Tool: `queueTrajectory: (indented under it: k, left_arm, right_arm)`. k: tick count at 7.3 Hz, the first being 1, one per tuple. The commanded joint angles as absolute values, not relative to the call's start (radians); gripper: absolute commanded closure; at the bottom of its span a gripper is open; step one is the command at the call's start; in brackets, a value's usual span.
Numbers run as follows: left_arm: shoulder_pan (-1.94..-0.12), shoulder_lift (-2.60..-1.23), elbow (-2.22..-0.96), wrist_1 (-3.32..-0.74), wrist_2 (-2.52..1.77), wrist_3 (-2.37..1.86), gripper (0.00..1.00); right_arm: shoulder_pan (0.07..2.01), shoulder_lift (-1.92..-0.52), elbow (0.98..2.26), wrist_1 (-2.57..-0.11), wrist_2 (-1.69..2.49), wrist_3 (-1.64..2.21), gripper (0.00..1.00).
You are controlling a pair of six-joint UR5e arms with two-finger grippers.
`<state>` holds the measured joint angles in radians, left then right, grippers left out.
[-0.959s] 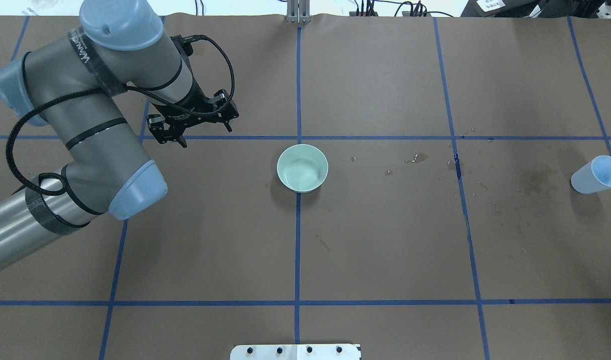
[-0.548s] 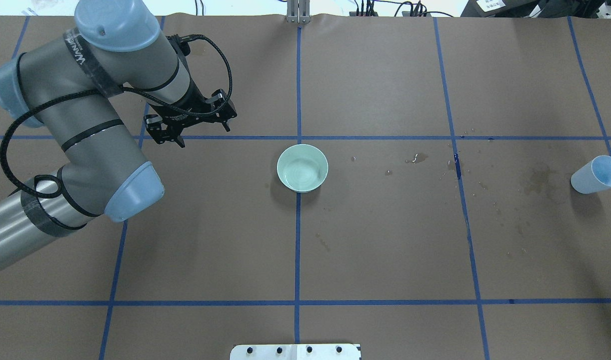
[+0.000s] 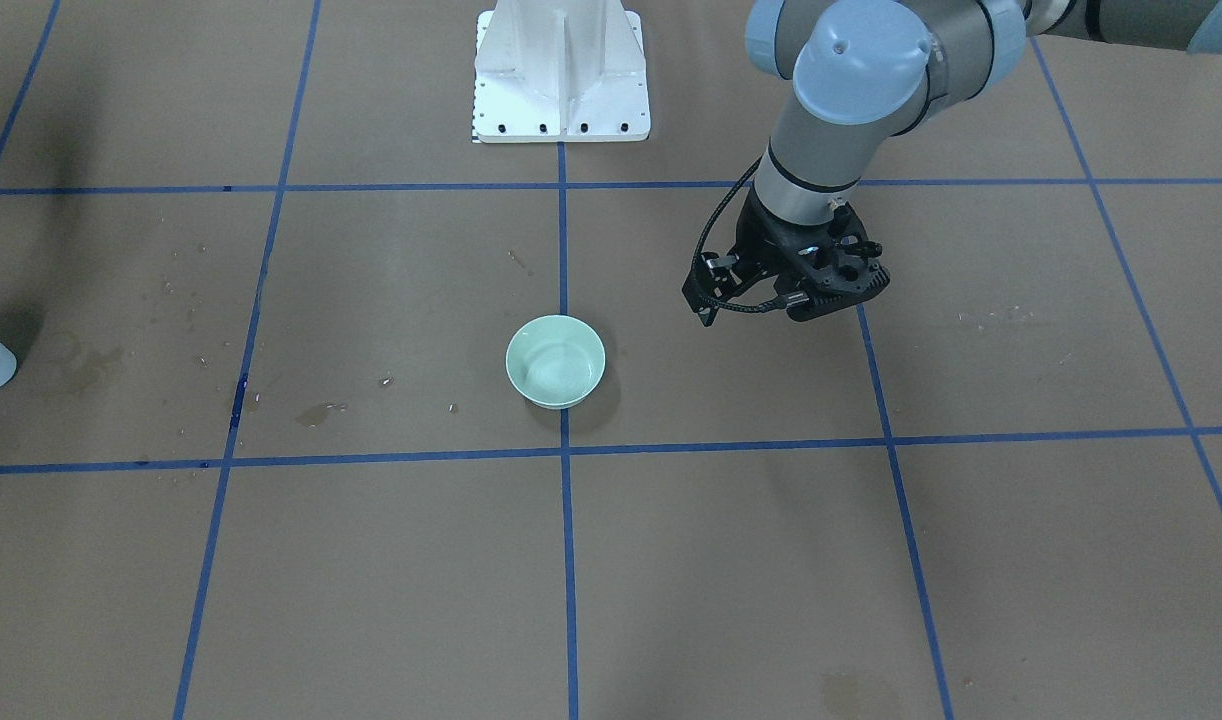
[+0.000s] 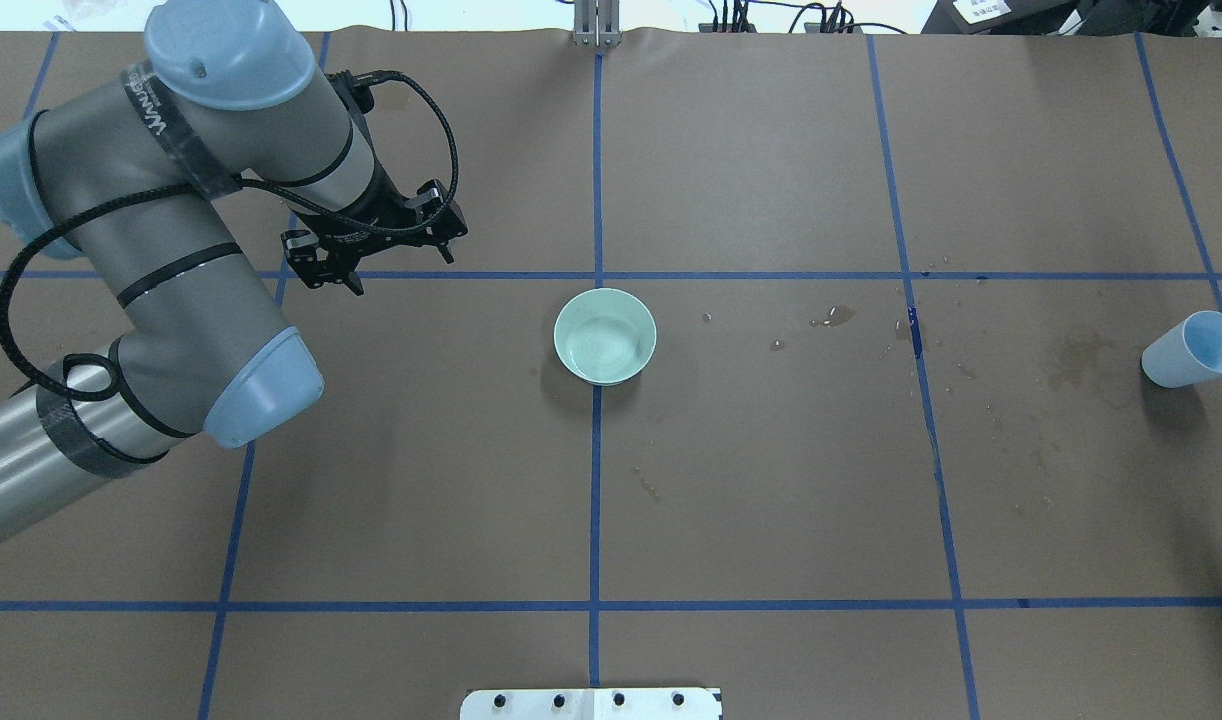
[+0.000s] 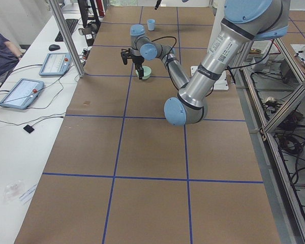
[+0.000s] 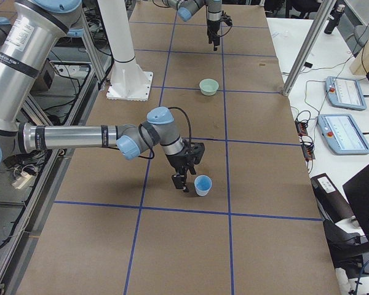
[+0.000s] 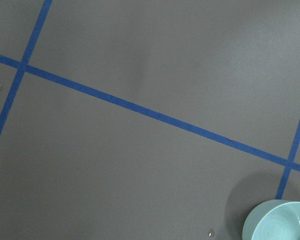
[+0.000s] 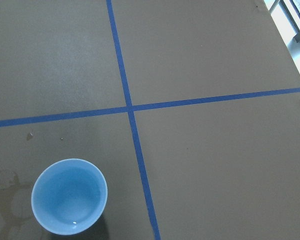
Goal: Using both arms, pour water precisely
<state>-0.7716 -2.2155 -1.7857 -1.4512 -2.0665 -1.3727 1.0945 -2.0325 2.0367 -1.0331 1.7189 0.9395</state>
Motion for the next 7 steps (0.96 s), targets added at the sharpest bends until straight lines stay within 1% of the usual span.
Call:
queueTrajectory:
  k: [1, 4, 7]
  left_arm:
    - [-0.772, -2.215, -1.786, -1.451, -2.066, -1.373, 0.0]
    - [-0.772, -2.214, -1.789, -1.451, -2.059, -1.371, 0.0]
    - [-0.773, -2.203, -1.792, -1.45, -2.057, -1.368, 0.0]
  right_arm:
    - [0.937, -2.034, 2.078, -1.023, 1.562, 1.143, 0.01]
    - [0.659, -2.063, 2.077, -1.032, 1.269, 1.369, 0.01]
    - [0.517, -2.057, 2.031, -1.057, 1.094, 1.508, 0.01]
